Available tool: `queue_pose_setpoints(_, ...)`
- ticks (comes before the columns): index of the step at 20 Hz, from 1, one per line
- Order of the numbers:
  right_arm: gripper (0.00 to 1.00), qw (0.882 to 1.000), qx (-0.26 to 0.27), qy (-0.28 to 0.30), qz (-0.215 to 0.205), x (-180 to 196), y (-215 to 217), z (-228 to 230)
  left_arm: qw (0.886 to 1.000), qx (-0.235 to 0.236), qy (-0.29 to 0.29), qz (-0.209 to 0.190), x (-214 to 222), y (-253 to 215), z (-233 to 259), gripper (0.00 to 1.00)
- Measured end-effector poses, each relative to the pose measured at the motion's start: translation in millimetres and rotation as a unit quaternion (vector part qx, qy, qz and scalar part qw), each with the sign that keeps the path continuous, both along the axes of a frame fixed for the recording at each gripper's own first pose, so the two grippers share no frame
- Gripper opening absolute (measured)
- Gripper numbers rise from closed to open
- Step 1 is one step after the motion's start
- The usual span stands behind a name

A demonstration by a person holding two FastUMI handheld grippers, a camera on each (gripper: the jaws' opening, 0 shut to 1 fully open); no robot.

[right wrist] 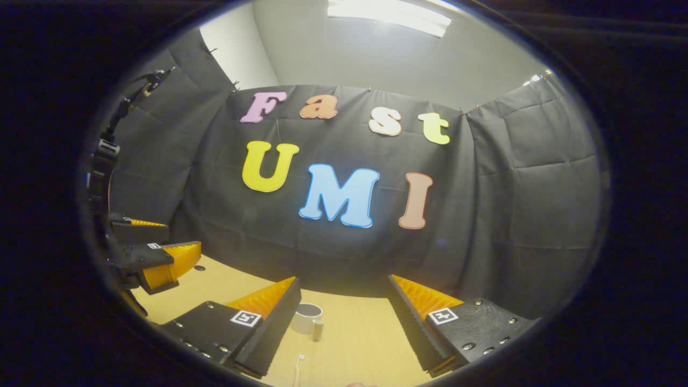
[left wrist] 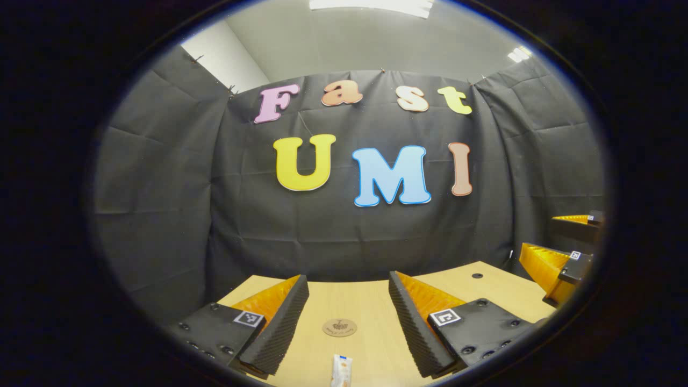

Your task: Put the toothbrush and toothpaste on the desktop into the cup, then pick up the cup and place it on the coaster on the desktop.

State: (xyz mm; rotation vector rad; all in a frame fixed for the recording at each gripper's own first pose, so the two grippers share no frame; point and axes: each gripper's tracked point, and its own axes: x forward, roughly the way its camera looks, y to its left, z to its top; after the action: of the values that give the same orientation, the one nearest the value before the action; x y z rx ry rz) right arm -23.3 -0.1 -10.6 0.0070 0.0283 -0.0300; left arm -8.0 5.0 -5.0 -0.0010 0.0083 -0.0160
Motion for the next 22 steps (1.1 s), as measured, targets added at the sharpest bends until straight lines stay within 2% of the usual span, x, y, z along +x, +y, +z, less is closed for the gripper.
queue_pose_setpoints(3, 0.96, 1.000, 0.009, 0.011, -0.002, -1, 1, -4, 1.000, 0.001, 0.000, 0.002, -3, 2, 0, 0.96)
queue_pose_setpoints(4, 0.96, 1.000, 0.014, 0.017, -0.001, -2, 1, -6, 1.000, 0.002, 0.002, 0.002, -3, 3, -2, 0.92)
queue_pose_setpoints(8, 0.96, 0.997, 0.038, 0.061, 0.019, -1, 13, -24, 1.000, 0.003, 0.014, 0.004, 0, 9, -10, 0.96)
queue_pose_setpoints(11, 0.96, 0.994, 0.057, 0.091, 0.034, -1, 21, -37, 0.999, 0.011, 0.039, -0.008, 6, 9, -27, 0.96)
queue_pose_setpoints(14, 0.96, 0.988, 0.071, 0.127, 0.044, 5, 26, -55, 0.996, -0.008, 0.087, -0.021, 14, 7, -53, 1.00)
queue_pose_setpoints(15, 0.96, 0.986, 0.073, 0.144, 0.046, 7, 28, -65, 0.994, -0.015, 0.102, -0.023, 16, 7, -61, 0.92)
queue_pose_setpoints(17, 0.97, 0.978, 0.080, 0.184, 0.052, 7, 34, -85, 0.991, -0.024, 0.132, -0.021, 21, 10, -77, 0.92)
queue_pose_setpoints(18, 0.97, 0.973, 0.086, 0.206, 0.056, 9, 38, -95, 0.988, -0.025, 0.149, -0.020, 25, 12, -87, 0.96)
queue_pose_setpoints(22, 0.97, 0.952, 0.107, 0.278, 0.063, 12, 46, -131, 0.976, -0.032, 0.216, -0.013, 36, 18, -126, 0.96)
